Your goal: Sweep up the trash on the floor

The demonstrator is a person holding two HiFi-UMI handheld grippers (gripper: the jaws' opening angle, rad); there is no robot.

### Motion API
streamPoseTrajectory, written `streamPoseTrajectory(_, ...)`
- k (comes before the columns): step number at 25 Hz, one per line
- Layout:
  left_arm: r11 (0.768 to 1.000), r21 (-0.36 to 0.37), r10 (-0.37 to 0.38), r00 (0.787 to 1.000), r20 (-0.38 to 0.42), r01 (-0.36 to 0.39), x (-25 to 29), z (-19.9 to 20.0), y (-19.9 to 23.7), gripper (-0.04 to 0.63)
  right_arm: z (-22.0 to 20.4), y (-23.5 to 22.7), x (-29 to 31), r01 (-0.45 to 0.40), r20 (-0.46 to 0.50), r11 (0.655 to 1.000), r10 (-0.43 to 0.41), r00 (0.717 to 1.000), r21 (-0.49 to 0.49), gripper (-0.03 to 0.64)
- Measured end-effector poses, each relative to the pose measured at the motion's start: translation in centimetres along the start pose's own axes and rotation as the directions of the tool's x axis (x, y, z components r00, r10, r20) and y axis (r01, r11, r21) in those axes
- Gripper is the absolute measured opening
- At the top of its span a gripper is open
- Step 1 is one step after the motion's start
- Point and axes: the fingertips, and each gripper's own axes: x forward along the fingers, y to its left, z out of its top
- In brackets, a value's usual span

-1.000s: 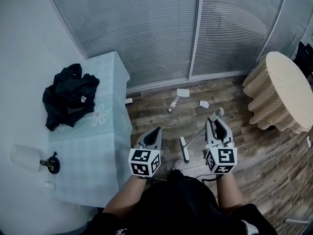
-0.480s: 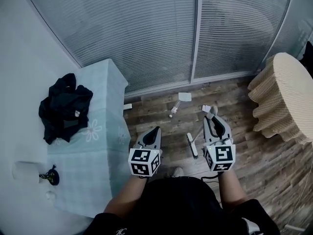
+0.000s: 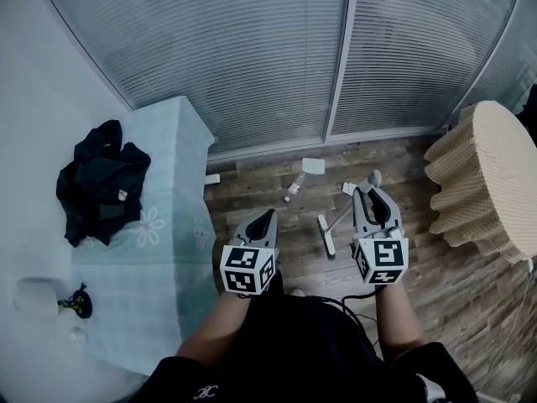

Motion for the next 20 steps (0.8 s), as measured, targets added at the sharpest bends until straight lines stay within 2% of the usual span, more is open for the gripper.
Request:
streamPoseTrajectory(9,0.996,0.022,-0.082,0.996,-0.026,0.083,7.4,2.1,2.6,-0.003,-1.0,-0.8,5.5,0.043,-0.042,0.999,-0.043,0.998,0.016,0.097)
streamPoseTrajectory(20,0.985,-0.009,-0.172,0.980,-0.100,0.172,16.9,4.6,10.8,-0.003,-2.2,1.8,14.2,0.077,-0.143,0.997,-0.075,0.987,0.006,0.097)
